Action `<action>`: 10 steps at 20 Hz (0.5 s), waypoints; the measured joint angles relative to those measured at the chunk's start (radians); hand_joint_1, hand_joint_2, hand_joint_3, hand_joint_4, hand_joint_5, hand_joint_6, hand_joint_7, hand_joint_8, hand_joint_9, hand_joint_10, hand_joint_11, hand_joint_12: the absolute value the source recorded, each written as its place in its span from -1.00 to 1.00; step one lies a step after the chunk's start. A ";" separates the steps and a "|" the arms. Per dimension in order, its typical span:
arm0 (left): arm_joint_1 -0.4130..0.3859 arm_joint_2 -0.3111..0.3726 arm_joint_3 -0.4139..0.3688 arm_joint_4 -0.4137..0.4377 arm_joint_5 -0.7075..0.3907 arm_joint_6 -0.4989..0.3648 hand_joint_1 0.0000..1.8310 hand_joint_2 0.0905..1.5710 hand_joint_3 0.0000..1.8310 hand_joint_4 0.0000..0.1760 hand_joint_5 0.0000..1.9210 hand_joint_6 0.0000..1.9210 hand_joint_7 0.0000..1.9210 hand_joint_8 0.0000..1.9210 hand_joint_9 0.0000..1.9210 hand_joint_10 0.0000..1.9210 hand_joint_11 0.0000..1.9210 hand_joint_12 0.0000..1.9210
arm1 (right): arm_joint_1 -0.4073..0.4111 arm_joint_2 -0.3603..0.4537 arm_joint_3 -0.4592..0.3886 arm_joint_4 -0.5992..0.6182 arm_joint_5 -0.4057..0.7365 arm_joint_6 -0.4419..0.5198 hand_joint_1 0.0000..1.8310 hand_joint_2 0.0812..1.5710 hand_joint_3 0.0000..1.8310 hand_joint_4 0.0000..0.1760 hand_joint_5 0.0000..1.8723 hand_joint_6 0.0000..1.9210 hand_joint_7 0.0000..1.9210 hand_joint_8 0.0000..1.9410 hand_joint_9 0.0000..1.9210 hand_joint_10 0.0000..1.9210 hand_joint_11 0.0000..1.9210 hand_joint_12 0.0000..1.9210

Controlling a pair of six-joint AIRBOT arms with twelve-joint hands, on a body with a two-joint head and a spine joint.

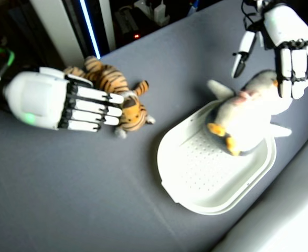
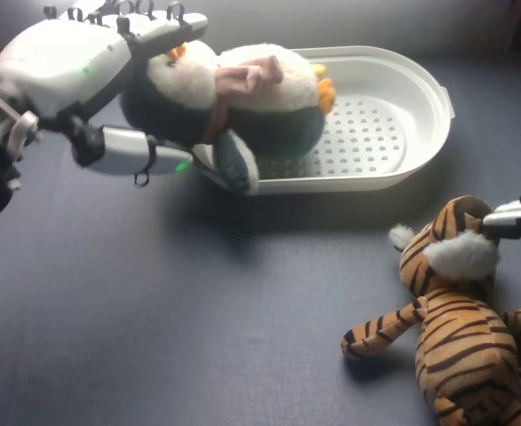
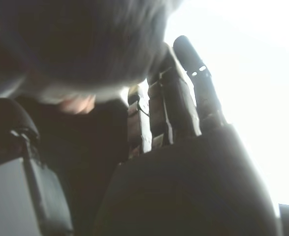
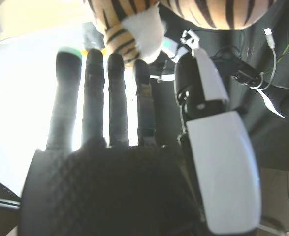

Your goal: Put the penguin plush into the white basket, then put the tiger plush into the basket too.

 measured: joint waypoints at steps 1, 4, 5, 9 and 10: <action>0.022 0.026 -0.034 0.016 -0.036 0.000 -0.19 0.09 -1.00 0.99 -0.81 -1.00 -0.74 -1.00 -0.67 -1.00 -1.00 0.08 | 0.003 0.010 0.000 0.000 0.014 -0.005 -0.12 0.52 -1.00 -0.26 -0.55 -1.00 -0.56 -1.00 -0.60 -1.00 -0.61 -0.99; 0.109 0.112 -0.134 0.065 -0.155 0.000 -0.12 0.09 -1.00 0.97 -0.80 -1.00 -0.74 -1.00 -0.69 -1.00 -1.00 0.02 | 0.007 0.056 -0.031 0.012 0.073 -0.052 -0.07 0.45 -1.00 -0.34 -0.53 -0.99 -0.56 -0.99 -0.57 -0.97 -0.59 -0.97; 0.151 0.147 -0.172 0.080 -0.199 0.000 -0.09 0.10 -1.00 0.85 -0.79 -1.00 -0.74 -1.00 -0.70 -1.00 -1.00 -0.02 | 0.007 0.070 -0.050 0.007 0.106 -0.069 -0.07 0.44 -1.00 -0.54 -0.51 -1.00 -0.55 -1.00 -0.52 -0.99 -0.55 -0.97; 0.250 0.225 -0.253 0.105 -0.267 -0.013 0.01 0.06 -1.00 0.65 -0.82 -1.00 -0.78 -1.00 -0.74 -1.00 -1.00 -0.13 | 0.034 0.086 -0.080 -0.129 0.107 -0.071 -0.01 0.34 -1.00 0.29 -0.55 -0.99 -0.62 -1.00 -0.61 -1.00 -0.62 -1.00; 0.257 0.231 -0.261 0.103 -0.281 -0.014 0.02 0.04 -1.00 0.51 -0.81 -1.00 -0.78 -1.00 -0.77 -1.00 -1.00 -0.20 | 0.047 0.086 -0.082 -0.172 0.094 -0.070 -0.01 0.37 -1.00 0.32 -0.55 -0.99 -0.60 -0.99 -0.59 -0.99 -0.57 -0.98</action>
